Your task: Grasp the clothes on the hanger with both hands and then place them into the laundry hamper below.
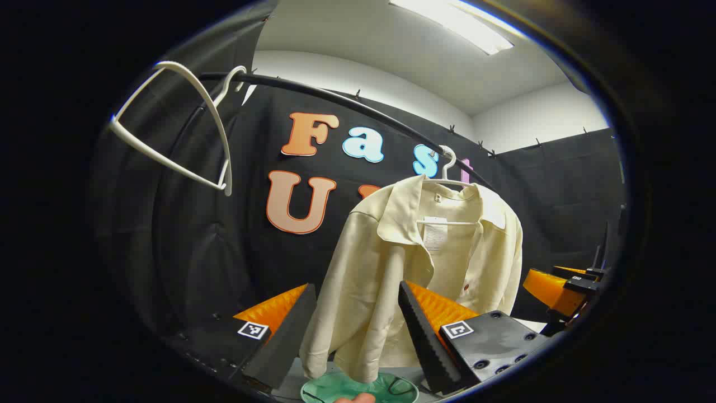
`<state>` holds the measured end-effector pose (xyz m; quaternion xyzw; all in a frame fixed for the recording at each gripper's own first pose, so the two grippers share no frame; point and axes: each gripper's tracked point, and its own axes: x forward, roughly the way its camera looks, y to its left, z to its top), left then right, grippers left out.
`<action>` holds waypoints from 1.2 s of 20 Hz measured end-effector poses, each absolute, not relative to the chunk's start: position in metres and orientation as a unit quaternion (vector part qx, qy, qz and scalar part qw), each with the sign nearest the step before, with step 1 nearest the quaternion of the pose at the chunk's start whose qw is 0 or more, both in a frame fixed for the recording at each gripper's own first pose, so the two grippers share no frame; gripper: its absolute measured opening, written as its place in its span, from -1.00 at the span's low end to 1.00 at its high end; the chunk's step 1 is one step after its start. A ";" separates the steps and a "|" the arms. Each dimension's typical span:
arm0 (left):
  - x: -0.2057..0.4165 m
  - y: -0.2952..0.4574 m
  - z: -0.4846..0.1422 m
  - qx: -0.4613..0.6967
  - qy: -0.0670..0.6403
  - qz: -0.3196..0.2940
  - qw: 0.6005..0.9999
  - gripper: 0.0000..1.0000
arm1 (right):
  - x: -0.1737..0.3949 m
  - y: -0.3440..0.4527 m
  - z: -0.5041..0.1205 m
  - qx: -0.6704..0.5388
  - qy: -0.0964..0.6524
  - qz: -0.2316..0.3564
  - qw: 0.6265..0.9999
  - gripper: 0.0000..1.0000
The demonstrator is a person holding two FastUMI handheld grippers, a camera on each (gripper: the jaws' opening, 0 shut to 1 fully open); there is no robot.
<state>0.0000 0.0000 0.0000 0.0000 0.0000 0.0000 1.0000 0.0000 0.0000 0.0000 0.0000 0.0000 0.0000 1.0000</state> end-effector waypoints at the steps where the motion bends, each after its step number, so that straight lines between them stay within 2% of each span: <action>1: 0.000 0.000 0.000 0.001 0.001 0.000 1.000 0.93 | -0.001 0.001 -0.002 0.000 0.002 0.000 1.000 0.87; 9: -0.003 -0.001 -0.004 0.003 0.004 0.002 1.000 0.93 | -0.003 0.006 0.000 -0.003 0.003 0.006 1.000 0.87; 10: -0.003 -0.001 -0.003 0.005 0.002 0.002 1.000 1.00 | -0.003 0.006 -0.001 -0.004 0.004 0.006 1.000 0.88; 12: -0.002 0.000 -0.001 0.008 -0.001 0.004 1.000 0.92 | -0.003 0.007 -0.003 -0.005 0.005 0.005 1.000 0.88; 14: -0.003 0.000 -0.001 0.010 -0.001 0.004 1.000 0.93 | -0.003 0.008 -0.003 -0.005 0.004 0.006 1.000 0.88; 15: -0.002 0.000 -0.002 0.011 -0.001 0.004 1.000 1.00 | -0.002 0.008 -0.002 -0.006 0.004 0.006 1.000 0.87; 16: -0.002 0.000 -0.002 0.011 -0.001 0.003 1.000 0.93 | -0.002 0.009 -0.002 -0.006 0.004 0.007 1.000 0.87; 24: -0.003 0.002 0.000 0.015 -0.004 0.007 1.000 0.93 | 0.002 0.013 -0.004 -0.010 0.006 0.012 1.000 0.88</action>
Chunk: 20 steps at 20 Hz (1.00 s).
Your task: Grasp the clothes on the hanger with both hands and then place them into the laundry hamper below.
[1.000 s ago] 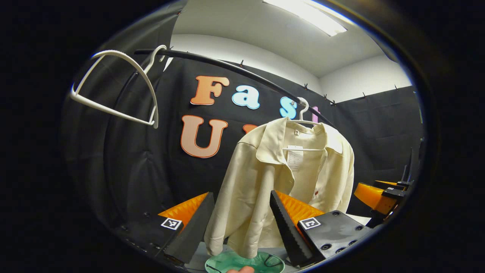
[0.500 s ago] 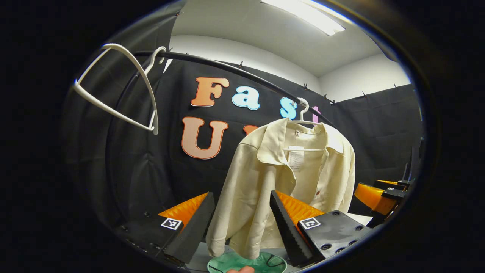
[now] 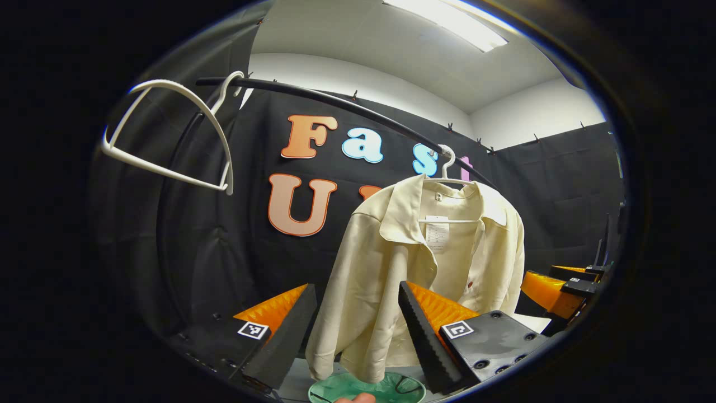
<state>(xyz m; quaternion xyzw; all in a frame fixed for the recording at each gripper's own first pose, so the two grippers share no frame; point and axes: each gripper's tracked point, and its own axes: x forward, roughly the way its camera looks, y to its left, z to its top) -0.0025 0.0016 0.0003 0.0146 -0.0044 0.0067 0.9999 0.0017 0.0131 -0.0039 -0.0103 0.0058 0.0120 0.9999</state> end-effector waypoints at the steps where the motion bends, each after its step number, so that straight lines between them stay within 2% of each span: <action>1: -0.003 0.002 0.000 0.015 -0.005 0.008 1.000 0.93 | 0.003 0.014 -0.002 -0.012 0.003 0.011 1.000 0.88; 2: -0.003 0.002 0.000 0.015 -0.005 0.009 1.000 1.00 | 0.004 0.015 -0.002 -0.011 0.001 0.011 1.000 0.87; 4: -0.001 0.003 -0.001 0.014 -0.004 0.011 1.000 0.93 | 0.004 0.019 -0.004 -0.008 0.000 0.016 1.000 0.87; 7: -0.002 0.004 -0.002 0.015 -0.003 0.014 1.000 0.93 | 0.016 0.021 -0.004 -0.010 -0.003 0.021 1.000 0.87; 8: -0.002 0.003 -0.001 0.016 -0.003 0.013 1.000 1.00 | 0.023 0.020 -0.002 -0.009 -0.006 0.020 1.000 0.87; 11: -0.002 0.005 0.000 0.023 -0.006 0.017 1.000 1.00 | 0.048 0.025 0.009 -0.007 -0.023 0.020 1.000 0.87; 12: -0.003 0.005 0.000 0.023 -0.006 0.018 1.000 0.93 | 0.061 0.028 0.009 -0.016 -0.027 0.019 0.999 0.87; 15: -0.001 0.004 -0.002 0.017 -0.001 0.020 1.000 0.93 | 0.097 0.047 -0.004 -0.027 -0.019 0.018 0.999 0.88; 16: 0.000 0.005 -0.003 0.015 0.001 0.020 1.000 1.00 | 0.108 0.052 -0.010 -0.031 -0.015 0.017 0.999 0.87; 18: -0.002 0.005 -0.003 0.014 0.002 0.018 1.000 0.93 | 0.133 0.047 -0.027 -0.045 -0.007 -0.011 0.999 0.89; 19: -0.002 0.004 -0.003 0.015 0.001 0.017 1.000 1.00 | 0.145 0.042 -0.034 -0.050 -0.004 -0.029 0.998 0.89; 20: -0.002 0.005 -0.002 0.018 -0.001 0.017 1.000 0.93 | 0.155 0.033 -0.043 -0.057 0.003 -0.052 0.997 0.91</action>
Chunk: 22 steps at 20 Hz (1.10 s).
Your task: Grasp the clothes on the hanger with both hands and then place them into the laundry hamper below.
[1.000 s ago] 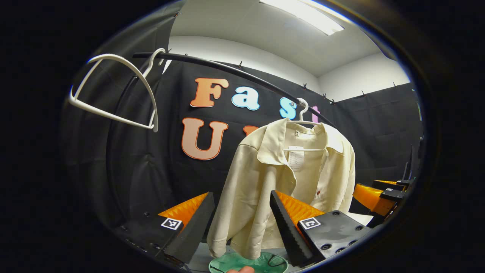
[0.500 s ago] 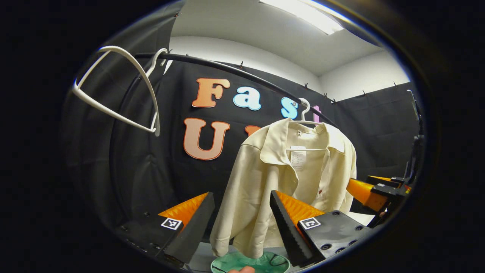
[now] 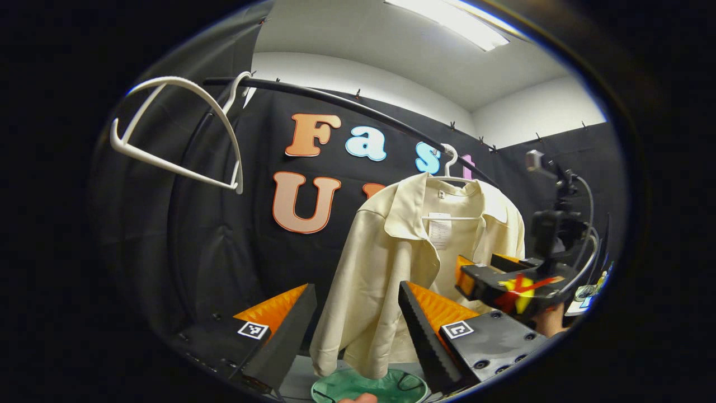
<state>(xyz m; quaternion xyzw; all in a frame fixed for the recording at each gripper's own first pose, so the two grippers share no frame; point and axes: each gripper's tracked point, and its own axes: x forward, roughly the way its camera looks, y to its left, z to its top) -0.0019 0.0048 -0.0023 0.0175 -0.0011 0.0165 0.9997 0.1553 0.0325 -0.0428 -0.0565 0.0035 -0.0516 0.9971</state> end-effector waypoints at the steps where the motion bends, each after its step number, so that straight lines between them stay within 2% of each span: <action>1: -0.002 0.005 -0.002 0.020 -0.003 0.018 1.000 0.93 | 0.163 0.019 -0.050 -0.061 0.013 -0.078 0.995 0.92; 3: 0.000 0.005 -0.003 0.019 -0.006 0.020 1.000 0.93 | 0.173 -0.011 -0.056 -0.054 0.025 -0.121 0.991 0.92; 4: 0.000 0.005 -0.004 0.017 -0.005 0.020 1.000 1.00 | 0.175 -0.021 -0.053 -0.042 0.019 -0.133 0.990 0.92; 6: 0.001 0.003 -0.005 0.017 -0.004 0.015 1.000 1.00 | 0.178 -0.038 -0.042 -0.031 0.004 -0.137 0.990 0.88; 7: 0.001 0.002 -0.007 0.020 -0.002 0.010 1.000 1.00 | 0.177 -0.047 -0.037 -0.036 -0.005 -0.138 0.990 0.83; 8: 0.001 -0.001 -0.008 0.023 0.000 0.001 1.000 0.93 | 0.180 -0.053 -0.032 -0.050 -0.011 -0.134 0.990 0.68; 9: 0.002 -0.007 -0.010 0.025 0.002 -0.013 1.000 1.00 | 0.181 -0.057 -0.029 -0.063 -0.013 -0.124 0.990 0.59; 10: 0.005 -0.017 -0.013 0.025 0.004 -0.030 0.999 0.93 | 0.182 -0.057 -0.026 -0.069 -0.011 -0.110 0.992 0.15; 11: 0.015 -0.031 -0.016 0.022 0.007 -0.049 0.999 0.93 | 0.183 -0.055 -0.023 -0.070 -0.008 -0.093 0.993 -0.02; 12: 0.025 -0.044 -0.021 0.016 0.011 -0.066 0.998 0.93 | 0.179 -0.055 -0.020 -0.069 -0.005 -0.083 0.994 -0.53; 14: 0.044 -0.073 -0.032 0.001 0.016 -0.095 0.995 0.93 | 0.168 -0.054 -0.011 -0.064 -0.008 -0.059 0.996 -0.89; 15: 0.053 -0.086 -0.036 -0.005 0.013 -0.103 0.995 0.93 | 0.160 -0.051 -0.005 -0.061 -0.009 -0.049 0.997 -0.97; 19: 0.107 -0.123 -0.054 -0.011 0.004 -0.110 0.994 0.93 | 0.140 -0.047 0.006 -0.045 -0.002 -0.013 0.999 -1.00; 22: 0.148 -0.124 -0.069 -0.007 0.000 -0.070 0.998 0.94 | 0.133 -0.044 0.003 -0.041 0.008 0.009 0.999 -0.99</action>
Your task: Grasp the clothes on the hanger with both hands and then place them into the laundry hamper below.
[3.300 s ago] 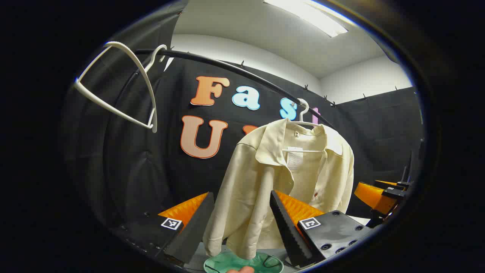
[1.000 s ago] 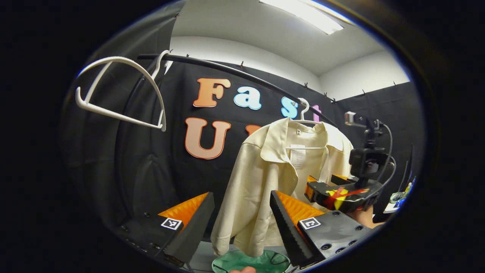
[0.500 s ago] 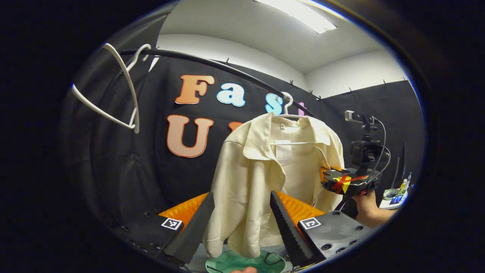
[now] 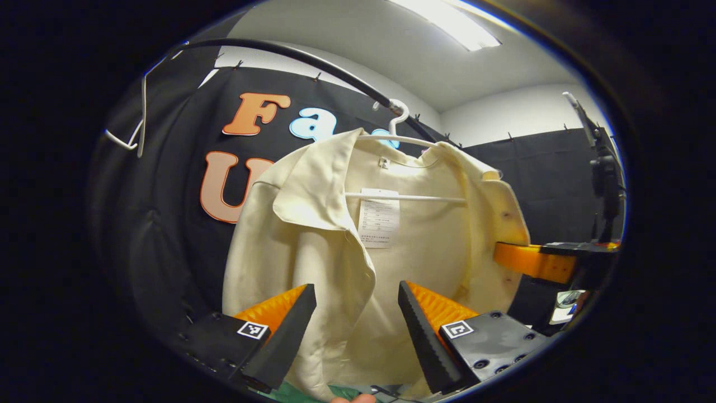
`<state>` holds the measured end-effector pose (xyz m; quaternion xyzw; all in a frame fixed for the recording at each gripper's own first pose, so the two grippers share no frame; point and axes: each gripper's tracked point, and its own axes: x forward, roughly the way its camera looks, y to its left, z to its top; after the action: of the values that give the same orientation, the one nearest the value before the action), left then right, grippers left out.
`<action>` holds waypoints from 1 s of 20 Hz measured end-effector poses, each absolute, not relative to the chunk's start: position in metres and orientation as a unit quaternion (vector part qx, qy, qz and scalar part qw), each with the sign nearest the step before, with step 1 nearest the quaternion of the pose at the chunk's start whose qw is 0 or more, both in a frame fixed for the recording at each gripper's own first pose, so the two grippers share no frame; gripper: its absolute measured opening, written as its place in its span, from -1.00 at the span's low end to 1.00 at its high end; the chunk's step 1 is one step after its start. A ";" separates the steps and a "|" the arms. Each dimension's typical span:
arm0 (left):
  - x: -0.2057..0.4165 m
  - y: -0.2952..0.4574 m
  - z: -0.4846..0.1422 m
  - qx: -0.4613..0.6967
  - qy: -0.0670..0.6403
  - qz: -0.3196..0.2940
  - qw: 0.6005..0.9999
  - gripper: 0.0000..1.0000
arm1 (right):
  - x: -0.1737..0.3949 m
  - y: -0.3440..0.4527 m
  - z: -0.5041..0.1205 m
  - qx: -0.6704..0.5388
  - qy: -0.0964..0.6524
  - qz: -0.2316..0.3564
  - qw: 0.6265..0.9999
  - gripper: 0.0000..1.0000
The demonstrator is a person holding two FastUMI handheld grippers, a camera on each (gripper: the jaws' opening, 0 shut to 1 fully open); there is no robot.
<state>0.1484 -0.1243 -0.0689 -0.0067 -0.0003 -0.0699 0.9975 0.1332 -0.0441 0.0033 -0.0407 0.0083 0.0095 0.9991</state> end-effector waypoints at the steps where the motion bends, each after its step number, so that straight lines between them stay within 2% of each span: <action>1: 0.161 -0.123 -0.074 -0.003 -0.001 -0.055 0.998 1.00 | 0.132 -0.044 0.003 -0.045 0.009 0.013 0.999 -0.99; 3: 0.179 -0.117 -0.087 0.011 -0.004 -0.021 1.000 0.86 | 0.128 -0.043 0.003 -0.055 0.009 0.021 0.998 -0.99; 4: 0.186 -0.111 -0.088 0.025 -0.015 0.000 1.000 0.94 | 0.126 -0.042 0.003 -0.061 0.009 0.024 0.998 -0.99; 5: 0.192 -0.105 -0.087 0.046 -0.027 0.019 0.998 0.86 | 0.125 -0.041 0.003 -0.065 0.009 0.027 0.997 -0.99; 6: 0.196 -0.102 -0.088 0.070 -0.039 0.036 0.996 0.94 | 0.125 -0.041 0.003 -0.066 0.009 0.031 0.997 -0.99; 13: 0.192 -0.071 -0.075 0.185 -0.088 0.119 0.972 0.94 | 0.125 -0.046 -0.004 -0.063 0.014 0.042 0.997 -0.98; 14: 0.191 -0.063 -0.070 0.201 -0.089 0.131 0.967 0.84 | 0.124 -0.048 -0.004 -0.063 0.014 0.042 0.997 -0.99; 16: 0.197 -0.048 -0.067 0.210 -0.084 0.133 0.965 0.38 | 0.122 -0.049 -0.001 -0.060 0.010 0.040 0.997 -0.98; 17: 0.199 -0.041 -0.069 0.218 -0.076 0.135 0.964 0.21 | 0.119 -0.050 0.001 -0.059 0.008 0.040 0.997 -0.98; 18: 0.200 -0.036 -0.069 0.229 -0.069 0.131 0.962 -0.34 | 0.118 -0.051 0.001 -0.060 0.006 0.040 0.997 -0.98; 19: 0.200 -0.031 -0.069 0.240 -0.062 0.127 0.960 -0.27 | 0.117 -0.051 0.002 -0.062 0.004 0.040 0.997 -0.98; 20: 0.199 -0.025 -0.066 0.240 -0.060 0.124 0.961 -0.66 | 0.114 -0.051 0.002 -0.064 0.002 0.040 0.997 -0.99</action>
<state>0.1987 -0.0246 -0.0658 0.2405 -0.0596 0.1237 0.9609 0.1139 -0.0511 0.0023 -0.0643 0.0024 0.0403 0.9971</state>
